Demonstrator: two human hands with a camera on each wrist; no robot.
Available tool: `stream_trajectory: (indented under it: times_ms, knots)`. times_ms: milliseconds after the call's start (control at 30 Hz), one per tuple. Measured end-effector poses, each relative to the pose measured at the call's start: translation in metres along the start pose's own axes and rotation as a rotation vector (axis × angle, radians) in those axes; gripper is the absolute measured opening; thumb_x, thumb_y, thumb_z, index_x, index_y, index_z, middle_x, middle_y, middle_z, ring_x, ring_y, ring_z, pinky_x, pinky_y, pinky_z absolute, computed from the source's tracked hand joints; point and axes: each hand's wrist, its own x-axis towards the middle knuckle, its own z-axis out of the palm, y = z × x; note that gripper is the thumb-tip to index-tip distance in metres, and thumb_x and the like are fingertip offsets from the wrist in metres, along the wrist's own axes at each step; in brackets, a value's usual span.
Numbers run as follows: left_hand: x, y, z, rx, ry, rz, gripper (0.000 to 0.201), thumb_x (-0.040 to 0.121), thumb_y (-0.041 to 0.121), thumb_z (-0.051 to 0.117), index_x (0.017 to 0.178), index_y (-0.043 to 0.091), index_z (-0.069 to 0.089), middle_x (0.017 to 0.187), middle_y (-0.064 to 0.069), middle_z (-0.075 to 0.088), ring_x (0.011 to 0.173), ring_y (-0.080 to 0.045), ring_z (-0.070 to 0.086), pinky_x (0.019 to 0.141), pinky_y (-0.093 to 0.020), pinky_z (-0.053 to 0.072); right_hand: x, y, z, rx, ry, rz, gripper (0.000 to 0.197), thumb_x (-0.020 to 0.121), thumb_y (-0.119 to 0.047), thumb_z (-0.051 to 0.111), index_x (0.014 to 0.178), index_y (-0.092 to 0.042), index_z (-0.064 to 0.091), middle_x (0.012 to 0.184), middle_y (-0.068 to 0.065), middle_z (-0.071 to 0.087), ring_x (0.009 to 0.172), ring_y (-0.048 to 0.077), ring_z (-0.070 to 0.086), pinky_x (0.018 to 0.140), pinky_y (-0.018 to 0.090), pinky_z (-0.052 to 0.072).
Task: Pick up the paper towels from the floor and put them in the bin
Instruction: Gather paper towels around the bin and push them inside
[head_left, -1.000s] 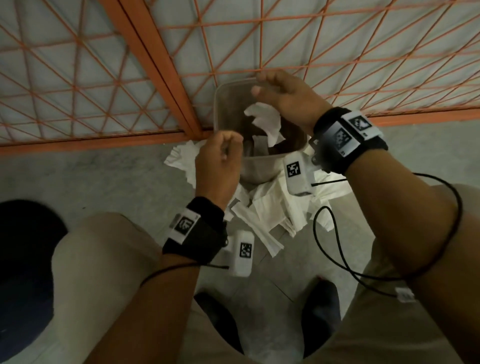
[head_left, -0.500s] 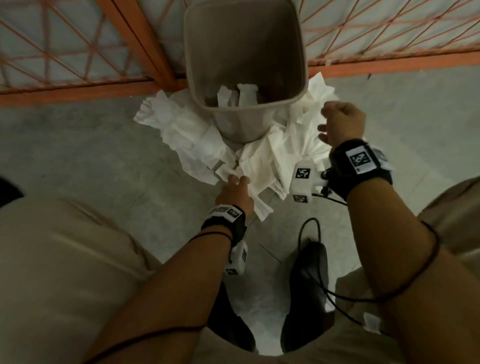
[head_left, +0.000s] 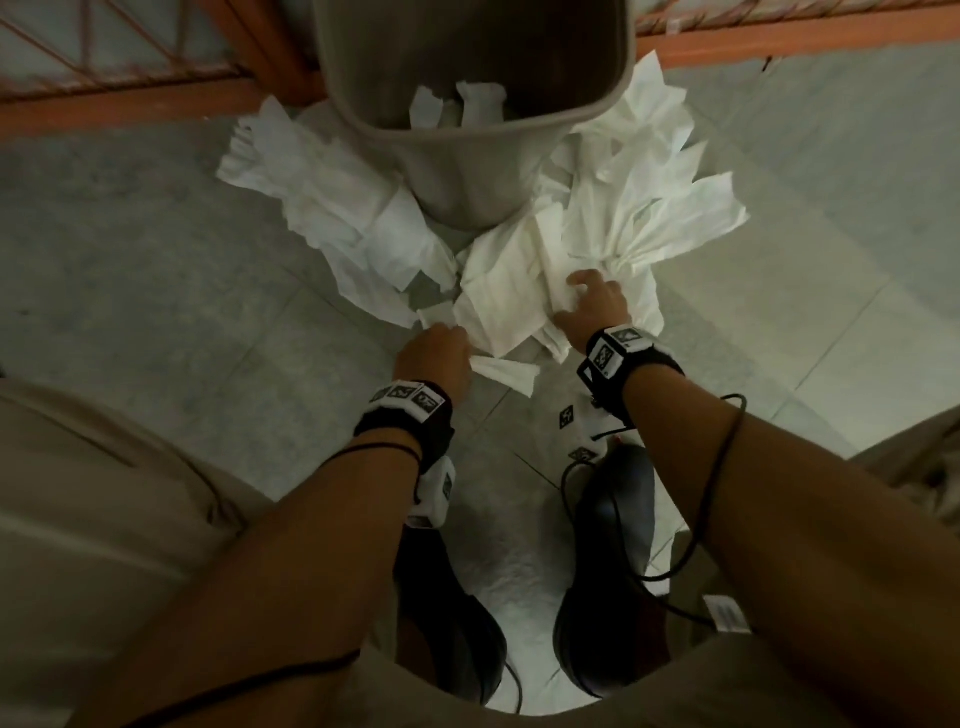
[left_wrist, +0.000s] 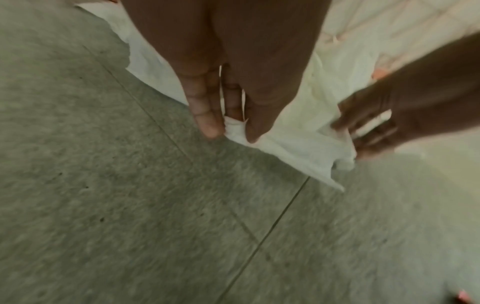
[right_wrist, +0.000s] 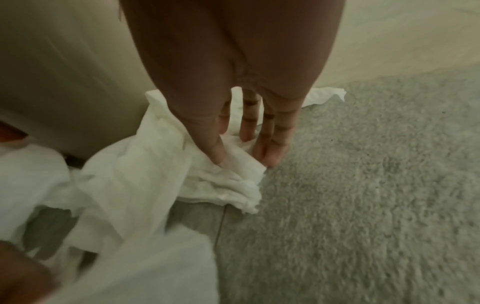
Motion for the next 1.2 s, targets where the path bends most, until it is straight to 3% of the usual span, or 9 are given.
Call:
stream_trajectory:
  times_ms: [167, 300, 400, 533, 633, 700, 833, 1000, 1200]
  knots:
    - [-0.016, 0.019, -0.038, -0.192, 0.094, -0.022, 0.008, 0.084, 0.014, 0.057, 0.083, 0.006, 0.057, 0.095, -0.011, 0.064, 0.088, -0.028, 0.061, 0.073, -0.036, 0.05, -0.003, -0.001, -0.005, 0.019, 0.01, 0.053, 0.035, 0.084, -0.016, 0.058, 0.118, -0.021, 0.063, 0.121, 0.01, 0.065, 0.109, 0.033, 0.062, 0.087, 0.032, 0.048]
    - [-0.035, 0.037, -0.083, -0.258, 0.135, -0.01, 0.019, 0.08, 0.012, 0.056, 0.068, 0.012, 0.042, 0.075, -0.002, 0.05, 0.076, -0.025, 0.051, 0.065, -0.029, 0.034, -0.019, -0.01, -0.009, 0.211, 0.029, 0.139, 0.037, 0.083, -0.022, 0.055, 0.119, -0.024, 0.057, 0.105, 0.007, 0.06, 0.086, 0.027, 0.06, 0.085, 0.037, 0.053]
    - [-0.049, 0.04, -0.113, -0.396, 0.278, -0.025, 0.017, 0.083, 0.007, 0.049, 0.07, 0.016, 0.043, 0.07, -0.002, 0.054, 0.074, -0.025, 0.055, 0.067, -0.032, 0.044, -0.031, -0.023, -0.02, 0.351, 0.122, 0.116, 0.03, 0.083, -0.018, 0.05, 0.108, -0.013, 0.066, 0.096, 0.007, 0.065, 0.081, 0.025, 0.059, 0.075, 0.033, 0.049]
    - [-0.064, 0.048, -0.157, -0.577, 0.495, 0.057, 0.025, 0.09, 0.014, 0.051, 0.066, 0.021, 0.046, 0.059, 0.01, 0.049, 0.055, 0.0, 0.049, 0.054, -0.006, 0.035, -0.048, -0.041, -0.047, 0.541, 0.276, 0.11, 0.026, 0.071, -0.014, 0.048, 0.075, 0.004, 0.067, 0.079, 0.024, 0.072, 0.076, 0.038, 0.07, 0.07, 0.044, 0.06]
    - [-0.076, 0.054, -0.188, -0.587, 0.58, 0.13, 0.027, 0.088, 0.021, 0.06, 0.067, 0.018, 0.045, 0.061, 0.009, 0.046, 0.055, -0.003, 0.043, 0.052, -0.008, 0.035, -0.061, -0.049, -0.076, 0.616, 0.369, 0.053, 0.019, 0.078, -0.006, 0.049, 0.072, -0.003, 0.067, 0.07, 0.011, 0.062, 0.068, 0.025, 0.057, 0.053, 0.025, 0.047]
    - [-0.078, 0.055, -0.206, -0.567, 0.609, 0.189, 0.023, 0.088, 0.014, 0.059, 0.072, 0.016, 0.044, 0.071, 0.003, 0.053, 0.065, -0.007, 0.051, 0.058, -0.006, 0.038, -0.07, -0.053, -0.096, 0.679, 0.43, 0.005, 0.03, 0.081, -0.002, 0.047, 0.089, -0.013, 0.073, 0.084, 0.003, 0.064, 0.08, 0.019, 0.056, 0.06, 0.016, 0.04]
    - [-0.064, 0.064, -0.24, -0.703, 0.577, 0.285, 0.016, 0.093, 0.006, 0.051, 0.085, 0.02, 0.05, 0.111, -0.006, 0.065, 0.102, -0.013, 0.064, 0.086, -0.024, 0.053, -0.091, -0.062, -0.126, 0.838, 0.503, -0.124, 0.038, 0.067, -0.004, 0.041, 0.078, -0.023, 0.073, 0.074, 0.001, 0.065, 0.072, 0.02, 0.058, 0.064, 0.026, 0.045]
    - [-0.02, 0.084, -0.272, -0.559, 0.66, 0.327, 0.016, 0.1, 0.021, 0.044, 0.105, 0.016, 0.058, 0.08, 0.016, 0.054, 0.075, -0.011, 0.058, 0.068, -0.025, 0.047, -0.121, -0.088, -0.175, 1.026, 0.389, -0.201, 0.015, 0.077, -0.028, 0.051, 0.081, -0.014, 0.056, 0.069, 0.01, 0.038, 0.055, 0.018, 0.033, 0.046, 0.025, 0.026]
    - [0.019, 0.093, -0.278, -0.476, 0.552, 0.234, 0.018, 0.103, 0.034, 0.034, 0.098, 0.019, 0.042, 0.071, 0.007, 0.045, 0.068, -0.013, 0.048, 0.066, -0.028, 0.037, -0.118, -0.13, -0.192, 0.772, 0.374, -0.483, 0.012, 0.08, -0.018, 0.06, 0.079, -0.008, 0.055, 0.071, 0.002, 0.048, 0.068, 0.017, 0.047, 0.062, 0.032, 0.042]
